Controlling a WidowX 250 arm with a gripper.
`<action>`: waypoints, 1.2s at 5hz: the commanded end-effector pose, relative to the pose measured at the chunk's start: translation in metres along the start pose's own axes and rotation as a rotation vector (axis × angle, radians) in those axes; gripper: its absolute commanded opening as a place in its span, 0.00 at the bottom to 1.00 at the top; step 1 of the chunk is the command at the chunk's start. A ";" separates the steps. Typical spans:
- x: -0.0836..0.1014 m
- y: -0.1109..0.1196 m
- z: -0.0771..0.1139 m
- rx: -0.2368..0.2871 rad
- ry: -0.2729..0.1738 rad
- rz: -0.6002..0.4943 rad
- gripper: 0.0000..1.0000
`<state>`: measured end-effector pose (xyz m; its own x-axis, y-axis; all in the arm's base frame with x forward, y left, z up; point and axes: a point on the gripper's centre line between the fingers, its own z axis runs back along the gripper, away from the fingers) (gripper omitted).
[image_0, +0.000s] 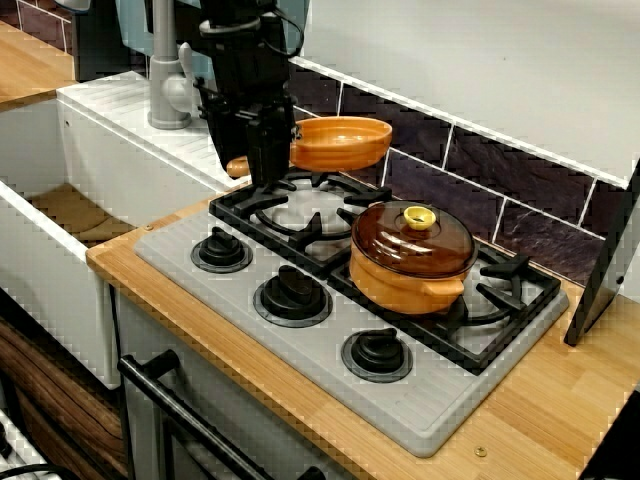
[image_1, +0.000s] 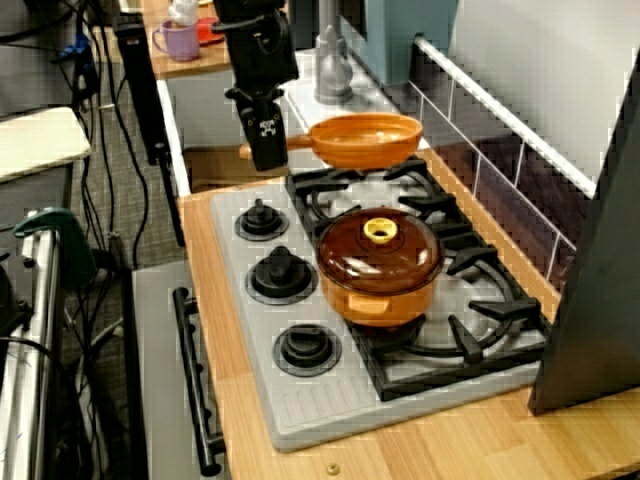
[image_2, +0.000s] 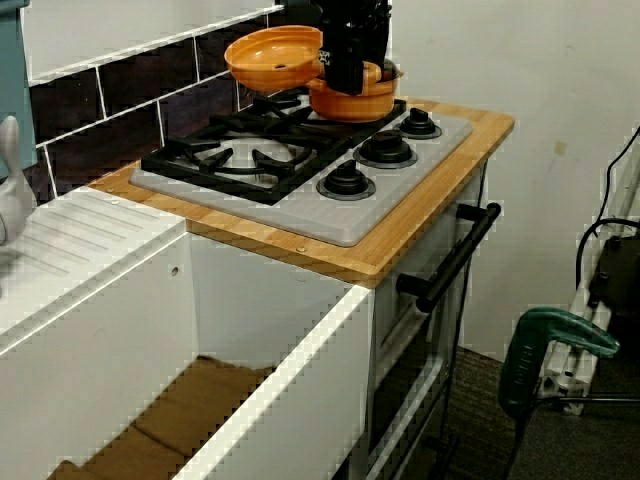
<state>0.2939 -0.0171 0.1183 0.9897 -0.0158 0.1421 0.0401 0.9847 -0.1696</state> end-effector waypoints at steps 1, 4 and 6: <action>0.005 0.000 0.025 -0.027 -0.075 -0.031 0.00; 0.003 0.016 0.026 -0.280 0.021 -0.160 0.00; 0.001 0.019 0.028 -0.339 0.038 -0.184 0.00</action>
<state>0.2886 0.0020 0.1315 0.9751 -0.1893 0.1155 0.2216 0.8497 -0.4784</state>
